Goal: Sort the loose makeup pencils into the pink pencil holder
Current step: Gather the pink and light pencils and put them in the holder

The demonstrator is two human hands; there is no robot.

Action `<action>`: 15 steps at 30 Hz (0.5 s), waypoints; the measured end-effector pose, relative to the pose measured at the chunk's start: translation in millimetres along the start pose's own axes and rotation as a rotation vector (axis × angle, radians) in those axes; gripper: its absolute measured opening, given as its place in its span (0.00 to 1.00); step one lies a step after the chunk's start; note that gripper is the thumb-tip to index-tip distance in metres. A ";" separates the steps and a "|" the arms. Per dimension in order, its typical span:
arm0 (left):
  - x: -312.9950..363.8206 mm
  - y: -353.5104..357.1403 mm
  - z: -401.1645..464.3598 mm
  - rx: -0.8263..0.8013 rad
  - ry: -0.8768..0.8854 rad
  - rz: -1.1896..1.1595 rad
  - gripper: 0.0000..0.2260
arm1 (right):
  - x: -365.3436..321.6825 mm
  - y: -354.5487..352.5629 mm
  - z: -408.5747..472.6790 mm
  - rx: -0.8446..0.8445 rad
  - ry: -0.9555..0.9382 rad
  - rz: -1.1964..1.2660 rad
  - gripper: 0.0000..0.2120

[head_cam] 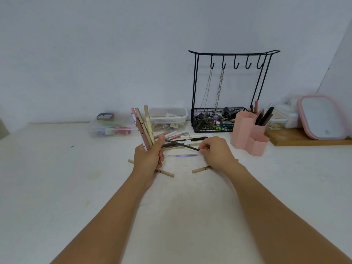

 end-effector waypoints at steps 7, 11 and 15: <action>-4.7 4.4 1.7 -0.052 0.034 -0.027 0.15 | -52.0 17.3 -25.1 -0.144 -0.010 0.693 0.04; -2.2 7.9 -2.8 -0.102 0.057 -0.068 0.14 | -78.7 37.5 -41.7 -0.227 -0.067 0.848 0.04; -0.7 9.9 -5.1 -0.105 0.068 -0.128 0.21 | -81.8 47.2 -47.4 -0.219 -0.081 0.877 0.09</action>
Point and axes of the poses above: each hand's wrist, its own z-axis towards the middle knuckle, its own y-axis out of the palm, x = y × z, the point moved 5 cm from there along z, towards the middle knuckle, and after that the axes turned 6 degrees about z, right-handed, at the moved point
